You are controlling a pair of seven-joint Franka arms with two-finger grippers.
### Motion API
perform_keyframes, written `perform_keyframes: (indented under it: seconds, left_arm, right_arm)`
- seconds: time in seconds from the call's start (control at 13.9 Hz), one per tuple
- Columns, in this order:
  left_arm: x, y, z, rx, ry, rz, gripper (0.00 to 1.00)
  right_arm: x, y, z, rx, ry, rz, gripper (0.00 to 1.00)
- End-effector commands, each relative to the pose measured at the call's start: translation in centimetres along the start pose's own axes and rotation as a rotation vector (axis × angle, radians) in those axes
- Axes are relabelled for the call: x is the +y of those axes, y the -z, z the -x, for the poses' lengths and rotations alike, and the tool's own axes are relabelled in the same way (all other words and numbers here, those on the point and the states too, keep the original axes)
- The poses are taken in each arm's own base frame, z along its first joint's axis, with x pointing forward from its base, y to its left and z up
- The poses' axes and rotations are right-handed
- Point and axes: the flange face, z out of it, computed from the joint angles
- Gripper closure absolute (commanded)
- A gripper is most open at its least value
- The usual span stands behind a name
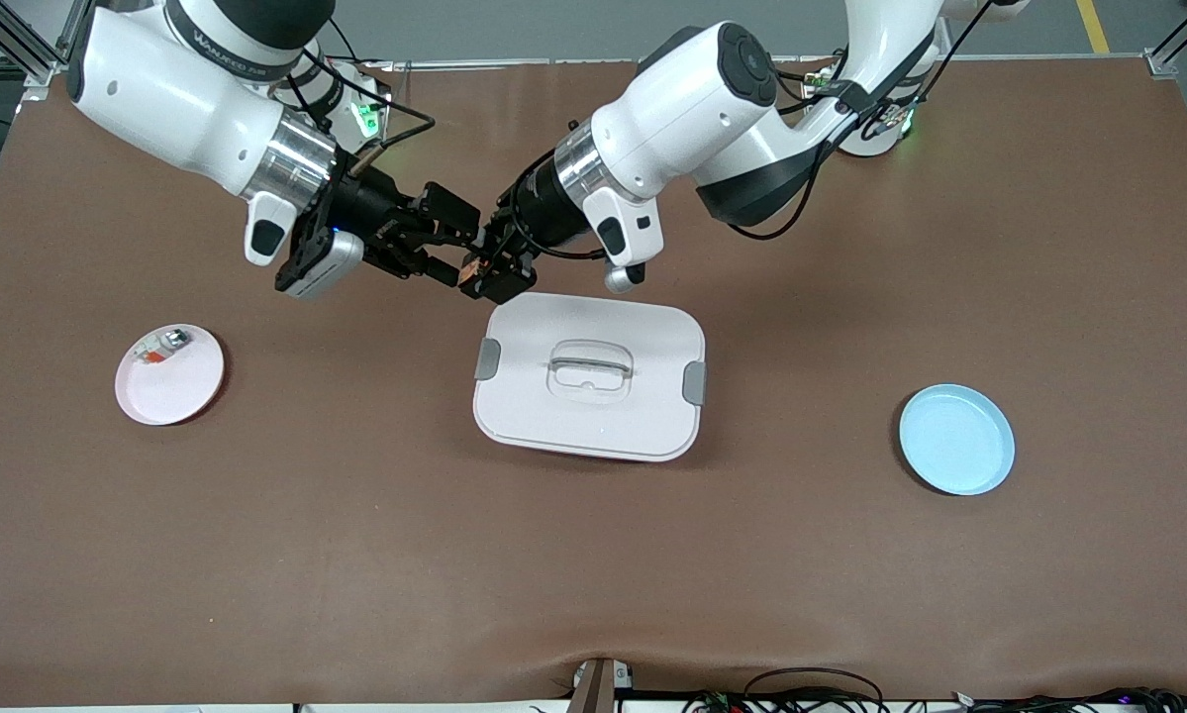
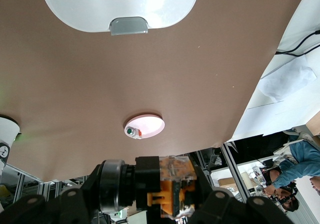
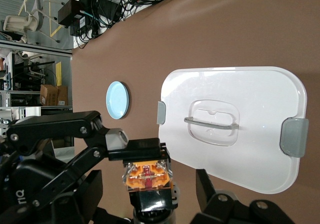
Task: Transfer orange switch to right arm and place
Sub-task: 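Close the right gripper on the switch held by the left gripper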
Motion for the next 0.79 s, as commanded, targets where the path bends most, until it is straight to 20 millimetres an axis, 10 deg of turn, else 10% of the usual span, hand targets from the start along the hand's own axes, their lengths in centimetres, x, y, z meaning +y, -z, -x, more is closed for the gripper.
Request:
perform_keyframes:
  seconds: [0.0,0.51,0.72]
  left_arm:
    - [0.2,0.6,0.4,-0.01,0.014,0.009,0.78]
    - [0.0,0.4,0.5,-0.01,0.013,0.006,0.78]
    - [0.0,0.4,0.5,-0.01,0.013,0.006,0.78]
  right_arm:
    - [-0.7,0.0,-0.2,0.009,0.026,-0.005,0.3]
    - [0.0,-1.8,-0.7,0.019,0.035,0.019,0.31]
    - [-0.1,-1.9,-0.6,0.017,0.04,0.019,0.51]
